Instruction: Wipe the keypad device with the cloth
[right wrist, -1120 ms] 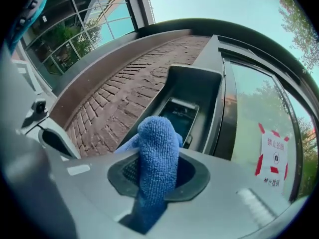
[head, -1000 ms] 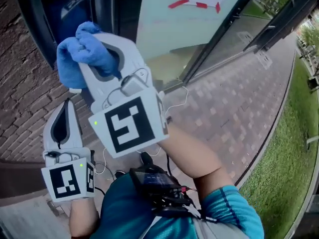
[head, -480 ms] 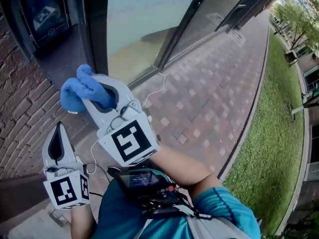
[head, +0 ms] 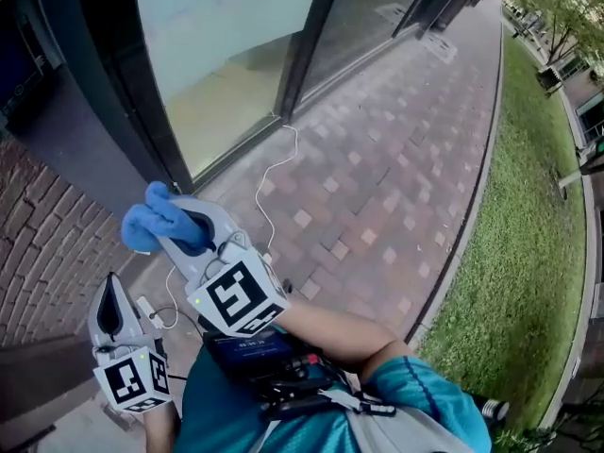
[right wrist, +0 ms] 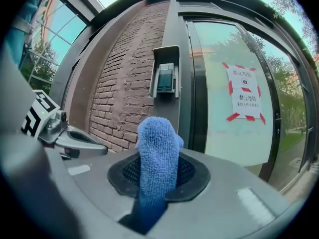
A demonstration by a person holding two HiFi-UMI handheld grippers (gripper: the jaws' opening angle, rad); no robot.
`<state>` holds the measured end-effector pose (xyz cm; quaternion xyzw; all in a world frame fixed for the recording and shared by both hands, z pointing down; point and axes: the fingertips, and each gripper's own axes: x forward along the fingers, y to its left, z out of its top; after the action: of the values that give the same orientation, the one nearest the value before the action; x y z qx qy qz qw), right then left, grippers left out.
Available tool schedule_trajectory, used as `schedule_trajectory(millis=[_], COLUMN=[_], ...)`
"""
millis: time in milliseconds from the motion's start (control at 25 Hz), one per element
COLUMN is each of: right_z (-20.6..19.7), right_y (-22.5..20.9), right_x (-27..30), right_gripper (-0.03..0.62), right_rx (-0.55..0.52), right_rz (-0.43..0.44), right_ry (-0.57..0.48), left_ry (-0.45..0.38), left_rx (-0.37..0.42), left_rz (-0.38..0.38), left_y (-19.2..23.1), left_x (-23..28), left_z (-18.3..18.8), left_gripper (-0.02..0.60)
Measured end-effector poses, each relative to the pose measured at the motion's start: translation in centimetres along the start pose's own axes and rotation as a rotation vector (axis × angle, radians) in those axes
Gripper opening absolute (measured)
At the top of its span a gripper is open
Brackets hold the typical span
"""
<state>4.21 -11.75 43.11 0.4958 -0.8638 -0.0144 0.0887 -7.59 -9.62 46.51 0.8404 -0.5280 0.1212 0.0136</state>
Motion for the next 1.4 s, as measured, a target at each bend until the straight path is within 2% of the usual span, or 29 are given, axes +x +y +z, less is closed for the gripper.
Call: schedule_trajectory(millis=[120, 360, 520, 680, 800, 1120, 1400], right_z=[-2.0, -5.3, -6.2, -7.7, -7.2, -7.4, -8.2], right_y=[-0.9, -3.3, -4.2, -5.5, -4.5, -1.2, 3.7], right_x=[-3.2, -10.8, -15.0, -17.8, -19.2, -21.5, -26.0], right_gripper=[0.069, 0.069, 0.069, 0.069, 0.069, 0.069, 0.071], right_rx=[0.005, 0.008, 0.053, 0.07, 0.103, 0.077, 0.067], right_rz=[0.028, 0.091, 0.125, 0.127, 0.169, 0.219, 0.205], right_ry=[0.01, 0.019, 0.031, 0.037, 0.034, 0.046, 0.074], left_ry=[0.028, 0.069, 0.104, 0.09, 0.105, 0.097, 0.058], left_rx=[-0.004, -0.006, -0.008, -0.025, -0.024, -0.047, -0.082], left_rz=[0.033, 0.08, 0.118, 0.131, 0.178, 0.202, 0.216], left_y=[-3.4, -13.2, -17.1, -19.8, -20.4, -21.2, -21.1], left_x=[-0.9, -3.6, -5.4, -5.7, -7.6, -11.0, -16.9], left_z=[-1.1, -2.1, -1.9, -1.2, -0.4, -1.2, -3.6], left_gripper=[-0.009, -0.009, -0.009, -0.009, -0.009, -0.009, -0.009])
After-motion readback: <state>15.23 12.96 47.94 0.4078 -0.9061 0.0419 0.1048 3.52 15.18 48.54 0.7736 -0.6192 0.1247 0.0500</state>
